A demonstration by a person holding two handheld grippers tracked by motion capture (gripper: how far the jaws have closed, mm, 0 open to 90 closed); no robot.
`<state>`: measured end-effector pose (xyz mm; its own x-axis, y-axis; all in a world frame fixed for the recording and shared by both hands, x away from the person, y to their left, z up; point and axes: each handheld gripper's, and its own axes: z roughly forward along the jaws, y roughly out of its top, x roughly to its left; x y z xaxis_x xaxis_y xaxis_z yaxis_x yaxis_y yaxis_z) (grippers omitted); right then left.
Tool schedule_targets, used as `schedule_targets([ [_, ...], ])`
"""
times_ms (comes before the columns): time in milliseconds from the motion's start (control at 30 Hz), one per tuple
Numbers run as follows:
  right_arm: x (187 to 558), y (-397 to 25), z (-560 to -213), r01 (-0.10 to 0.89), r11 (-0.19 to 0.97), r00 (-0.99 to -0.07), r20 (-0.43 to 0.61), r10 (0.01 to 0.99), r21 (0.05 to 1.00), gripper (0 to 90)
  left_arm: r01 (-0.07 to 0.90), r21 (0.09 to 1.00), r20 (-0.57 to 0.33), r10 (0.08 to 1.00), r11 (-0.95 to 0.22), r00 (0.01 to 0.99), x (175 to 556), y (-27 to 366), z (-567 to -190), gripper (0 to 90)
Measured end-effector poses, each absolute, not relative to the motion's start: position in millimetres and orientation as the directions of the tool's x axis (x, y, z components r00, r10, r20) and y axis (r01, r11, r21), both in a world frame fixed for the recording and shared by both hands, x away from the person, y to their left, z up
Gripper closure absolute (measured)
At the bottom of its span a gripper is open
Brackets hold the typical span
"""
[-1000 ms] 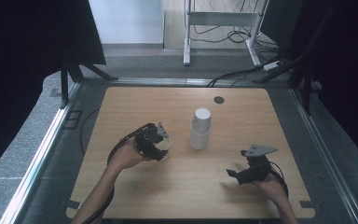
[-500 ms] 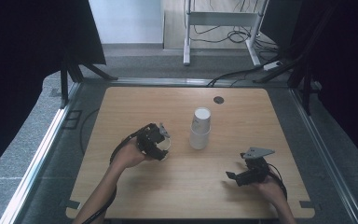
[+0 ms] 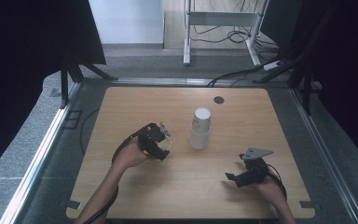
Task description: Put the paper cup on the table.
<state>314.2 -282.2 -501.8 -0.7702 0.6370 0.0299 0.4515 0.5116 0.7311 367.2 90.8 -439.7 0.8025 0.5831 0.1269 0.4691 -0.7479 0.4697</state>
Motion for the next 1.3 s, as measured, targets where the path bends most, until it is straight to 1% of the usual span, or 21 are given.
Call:
schedule_targets([
  [67,314.4,-283.0,-501.2,0.451,0.511,-0.771,0.031,0.636,0.731,0.0,0.474,0.487,0.113,0.591,-0.734,0.799,367.1,91.3,-439.2,16.4],
  [133,314.2,-283.0,-501.1,0.451,0.51,-0.771,0.031,0.636,0.732,0.0,0.477,0.509,0.101,0.6,-0.717,0.793,366.6,92.3,-437.0,14.3],
  [367,313.7,-282.4,-499.9,0.447,0.508,-0.771,0.029,0.636,0.737,0.0,0.464,0.574,0.066,0.604,-0.674,0.795,362.4,98.6,-427.7,11.5],
  [567,312.4,-282.9,-497.9,0.442,0.506,-0.773,0.028,0.634,0.74,0.0,0.447,0.619,0.071,0.612,-0.646,0.787,353.8,104.1,-422.6,9.2],
  [800,311.0,-283.2,-495.6,0.44,0.501,-0.772,0.029,0.635,0.746,0.0,0.428,0.687,0.069,0.64,-0.587,0.766,338.2,118.1,-418.5,6.9],
  [1033,310.0,-282.1,-495.2,0.435,0.505,-0.775,0.025,0.631,0.746,0.0,0.415,0.727,0.068,0.66,-0.546,0.749,321.5,131.4,-418.5,3.7],
  [1300,308.7,-280.6,-495.3,0.435,0.506,-0.778,0.027,0.628,0.745,0.0,0.401,0.766,0.061,0.679,-0.502,0.732,300.8,147.9,-424.3,2.5],
])
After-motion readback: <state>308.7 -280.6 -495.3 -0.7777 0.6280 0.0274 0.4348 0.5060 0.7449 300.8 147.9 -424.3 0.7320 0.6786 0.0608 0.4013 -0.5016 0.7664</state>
